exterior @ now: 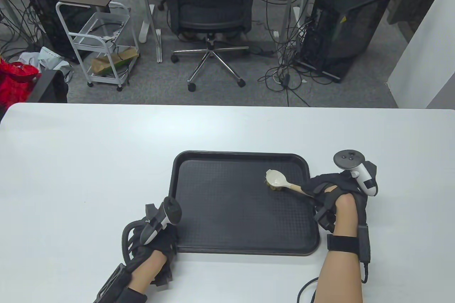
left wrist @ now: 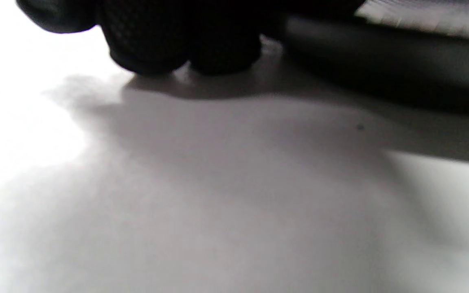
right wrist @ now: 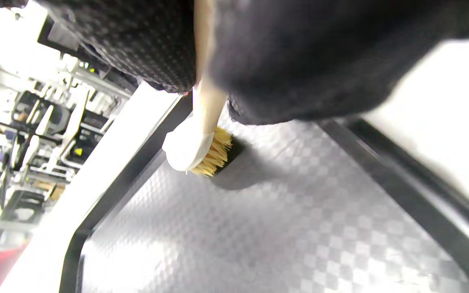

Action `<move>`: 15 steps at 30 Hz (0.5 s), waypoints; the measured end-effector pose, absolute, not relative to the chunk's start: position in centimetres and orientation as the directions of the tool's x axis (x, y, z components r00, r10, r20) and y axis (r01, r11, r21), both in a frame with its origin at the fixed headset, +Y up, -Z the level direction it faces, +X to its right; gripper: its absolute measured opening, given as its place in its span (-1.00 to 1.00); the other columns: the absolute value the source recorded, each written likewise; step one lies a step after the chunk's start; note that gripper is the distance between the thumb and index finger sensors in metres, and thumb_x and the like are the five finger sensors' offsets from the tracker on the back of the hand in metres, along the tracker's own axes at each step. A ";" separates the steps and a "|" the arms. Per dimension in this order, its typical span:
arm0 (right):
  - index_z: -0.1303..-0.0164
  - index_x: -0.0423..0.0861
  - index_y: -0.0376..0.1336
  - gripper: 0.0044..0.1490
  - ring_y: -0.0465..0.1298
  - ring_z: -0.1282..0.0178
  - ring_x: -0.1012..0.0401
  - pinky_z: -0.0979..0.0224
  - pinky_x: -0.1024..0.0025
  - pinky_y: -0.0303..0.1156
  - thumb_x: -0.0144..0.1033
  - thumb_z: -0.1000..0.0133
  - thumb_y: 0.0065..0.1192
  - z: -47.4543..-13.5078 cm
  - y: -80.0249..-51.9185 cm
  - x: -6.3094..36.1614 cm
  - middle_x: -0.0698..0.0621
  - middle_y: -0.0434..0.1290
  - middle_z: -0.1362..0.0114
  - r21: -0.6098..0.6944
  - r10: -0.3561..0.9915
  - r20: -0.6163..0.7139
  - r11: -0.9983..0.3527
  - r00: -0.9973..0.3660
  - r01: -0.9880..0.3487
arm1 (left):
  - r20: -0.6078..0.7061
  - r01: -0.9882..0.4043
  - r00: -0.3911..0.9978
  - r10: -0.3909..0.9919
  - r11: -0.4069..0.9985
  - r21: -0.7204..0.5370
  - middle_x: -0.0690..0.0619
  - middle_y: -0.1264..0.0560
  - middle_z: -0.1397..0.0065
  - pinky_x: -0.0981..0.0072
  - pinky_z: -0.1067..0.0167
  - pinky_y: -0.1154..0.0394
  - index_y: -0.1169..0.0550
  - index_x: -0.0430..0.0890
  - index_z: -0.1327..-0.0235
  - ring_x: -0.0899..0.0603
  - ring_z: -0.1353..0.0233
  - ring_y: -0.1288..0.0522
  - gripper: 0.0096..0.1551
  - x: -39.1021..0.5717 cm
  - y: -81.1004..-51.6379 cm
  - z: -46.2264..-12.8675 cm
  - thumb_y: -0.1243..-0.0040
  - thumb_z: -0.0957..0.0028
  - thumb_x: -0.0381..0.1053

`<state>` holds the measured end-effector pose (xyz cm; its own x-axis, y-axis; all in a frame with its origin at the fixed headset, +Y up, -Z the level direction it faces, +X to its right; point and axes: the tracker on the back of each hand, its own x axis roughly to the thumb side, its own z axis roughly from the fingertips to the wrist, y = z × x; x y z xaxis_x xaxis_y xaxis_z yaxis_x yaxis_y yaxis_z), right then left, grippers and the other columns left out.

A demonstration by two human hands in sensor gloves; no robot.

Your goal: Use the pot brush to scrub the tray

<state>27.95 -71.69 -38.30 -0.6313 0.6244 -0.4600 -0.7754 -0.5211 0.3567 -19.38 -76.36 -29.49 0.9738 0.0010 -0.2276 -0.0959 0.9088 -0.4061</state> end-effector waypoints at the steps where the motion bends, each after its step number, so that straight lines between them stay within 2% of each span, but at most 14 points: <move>1: -0.19 -0.38 0.39 -0.34 0.64 0.71 0.06 0.51 0.08 0.56 -0.22 -0.04 0.46 -38.2 -71.8 28.5 -0.26 0.65 0.18 0.349 0.632 -0.467 -0.512 -0.619 -0.785 | -0.227 -0.095 0.974 0.000 0.909 -0.406 0.07 -0.51 -0.08 -0.10 -0.08 -0.48 -0.23 -0.26 -0.32 -0.10 0.00 -0.59 -0.19 -19.4 -76.4 -29.5 -0.14 0.03 0.16; 9: -0.16 -0.40 0.42 -0.34 0.62 0.73 0.05 0.52 0.06 0.55 -0.24 -0.01 0.51 -36.4 -72.0 33.4 -0.27 0.66 0.21 0.227 0.650 -0.549 -0.488 -0.525 -0.843 | -0.228 -0.097 0.974 0.002 0.909 -0.406 0.07 -0.51 -0.09 -0.10 -0.08 -0.48 -0.23 -0.26 -0.32 -0.10 0.00 -0.59 -0.19 -19.4 -76.4 -29.5 -0.14 0.03 0.16; 15: -0.16 -0.40 0.42 -0.35 0.62 0.73 0.06 0.52 0.06 0.55 -0.25 -0.02 0.51 -36.5 -71.0 32.6 -0.28 0.66 0.21 0.242 0.679 -0.501 -0.486 -0.537 -0.840 | -0.228 -0.097 0.974 0.002 0.909 -0.406 0.07 -0.51 -0.09 -0.10 -0.08 -0.48 -0.22 -0.26 -0.32 -0.10 0.00 -0.59 -0.19 -19.4 -76.4 -29.5 -0.14 0.03 0.16</move>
